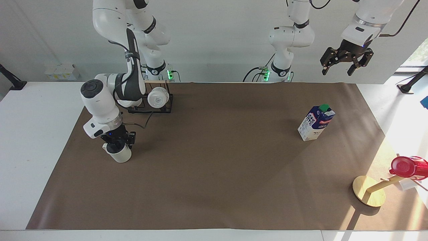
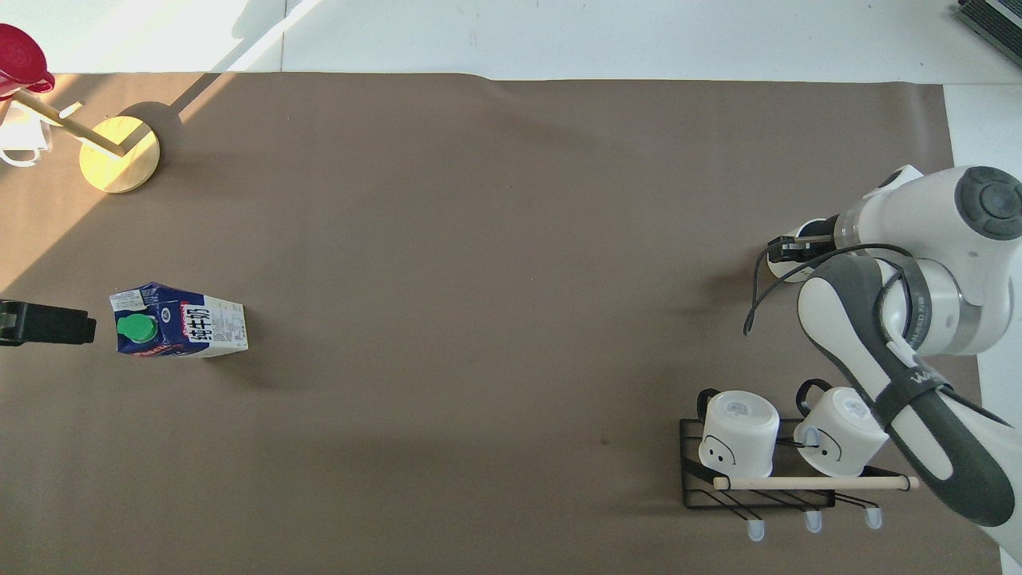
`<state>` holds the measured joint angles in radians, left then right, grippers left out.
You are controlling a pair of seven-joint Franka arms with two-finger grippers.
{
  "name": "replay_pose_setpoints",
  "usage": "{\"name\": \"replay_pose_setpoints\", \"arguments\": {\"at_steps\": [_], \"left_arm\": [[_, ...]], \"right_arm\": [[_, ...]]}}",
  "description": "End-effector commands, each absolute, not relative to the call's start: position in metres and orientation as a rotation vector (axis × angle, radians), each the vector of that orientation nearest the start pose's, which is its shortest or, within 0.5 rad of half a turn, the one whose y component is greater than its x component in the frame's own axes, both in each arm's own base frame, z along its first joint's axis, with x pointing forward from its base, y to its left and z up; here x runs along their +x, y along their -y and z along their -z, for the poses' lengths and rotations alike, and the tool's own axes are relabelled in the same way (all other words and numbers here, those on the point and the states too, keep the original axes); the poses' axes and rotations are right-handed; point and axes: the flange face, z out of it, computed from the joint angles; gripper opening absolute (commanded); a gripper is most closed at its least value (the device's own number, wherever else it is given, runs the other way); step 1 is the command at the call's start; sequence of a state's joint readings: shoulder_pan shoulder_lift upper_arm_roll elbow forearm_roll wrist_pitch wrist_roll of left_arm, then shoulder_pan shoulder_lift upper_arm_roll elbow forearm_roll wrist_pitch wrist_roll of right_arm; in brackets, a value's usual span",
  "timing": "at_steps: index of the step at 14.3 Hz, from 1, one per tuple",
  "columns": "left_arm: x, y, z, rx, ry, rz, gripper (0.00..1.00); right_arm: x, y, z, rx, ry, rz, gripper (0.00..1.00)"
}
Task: Place cup and milk on table
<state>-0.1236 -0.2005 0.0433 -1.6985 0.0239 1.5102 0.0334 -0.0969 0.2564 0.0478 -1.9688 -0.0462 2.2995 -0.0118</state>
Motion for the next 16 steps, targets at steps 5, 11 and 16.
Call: {"name": "replay_pose_setpoints", "arguments": {"at_steps": [5,11,16], "left_arm": [[0.480,0.032,-0.669,-3.101,-0.162,0.013,1.00],[0.480,0.032,-0.668,-3.101,-0.162,0.011,1.00],[0.480,0.033,-0.668,-3.101,-0.164,0.011,1.00]], "right_arm": [[0.608,0.033,-0.348,-3.171,0.005,0.106,0.00],[0.612,0.030,-0.361,-3.161,-0.056,0.119,0.00],[0.628,-0.010,-0.410,-3.162,-0.120,0.057,0.00]]}}
